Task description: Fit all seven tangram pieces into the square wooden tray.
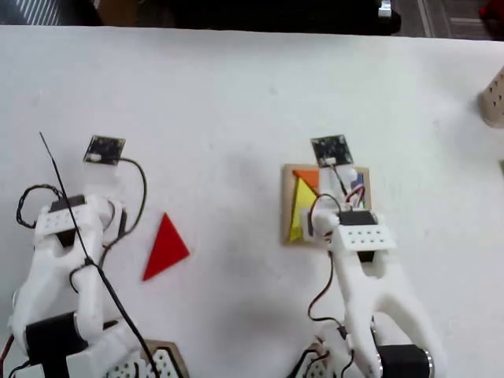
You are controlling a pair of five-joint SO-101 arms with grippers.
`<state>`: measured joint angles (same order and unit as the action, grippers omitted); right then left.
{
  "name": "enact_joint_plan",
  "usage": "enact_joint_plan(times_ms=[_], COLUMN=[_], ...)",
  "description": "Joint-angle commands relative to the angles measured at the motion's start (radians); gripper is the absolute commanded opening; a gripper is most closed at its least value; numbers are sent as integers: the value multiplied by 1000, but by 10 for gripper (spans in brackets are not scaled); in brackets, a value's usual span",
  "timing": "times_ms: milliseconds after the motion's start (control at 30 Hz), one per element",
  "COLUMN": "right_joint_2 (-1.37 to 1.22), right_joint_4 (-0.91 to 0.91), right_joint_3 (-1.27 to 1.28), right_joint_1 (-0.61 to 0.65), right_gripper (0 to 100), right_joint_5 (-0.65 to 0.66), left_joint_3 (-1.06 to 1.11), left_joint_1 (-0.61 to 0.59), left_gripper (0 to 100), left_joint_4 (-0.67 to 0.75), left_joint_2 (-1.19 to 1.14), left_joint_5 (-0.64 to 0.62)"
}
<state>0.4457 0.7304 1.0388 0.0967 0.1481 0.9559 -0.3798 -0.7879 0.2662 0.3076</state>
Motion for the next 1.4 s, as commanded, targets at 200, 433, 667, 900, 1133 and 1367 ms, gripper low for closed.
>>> enact_joint_plan(times_ms=[200, 433, 667, 900, 1133, 1367], right_joint_2=[25, -79, -189, -220, -180, -171], right_joint_4=[-38, -24, -1, 8, 84, 153], right_joint_3=[-15, -68, -193, -238, -235, -212], right_joint_1=[-38, 7, 10, 7, -2, 76], right_gripper=[19, 19, 18, 18, 18, 18], right_joint_5=[6, 12, 9, 6, 6, 6], left_joint_3=[-55, -55, -55, -55, -55, -55], left_joint_1=[-18, -18, -18, -18, -18, -18], left_gripper=[24, 24, 24, 24, 24, 24], left_joint_4=[-11, -11, -11, -11, -11, -11], left_joint_2=[1, 1, 1, 1, 1, 1], left_joint_5=[-25, -25, -25, -25, -25, -25])
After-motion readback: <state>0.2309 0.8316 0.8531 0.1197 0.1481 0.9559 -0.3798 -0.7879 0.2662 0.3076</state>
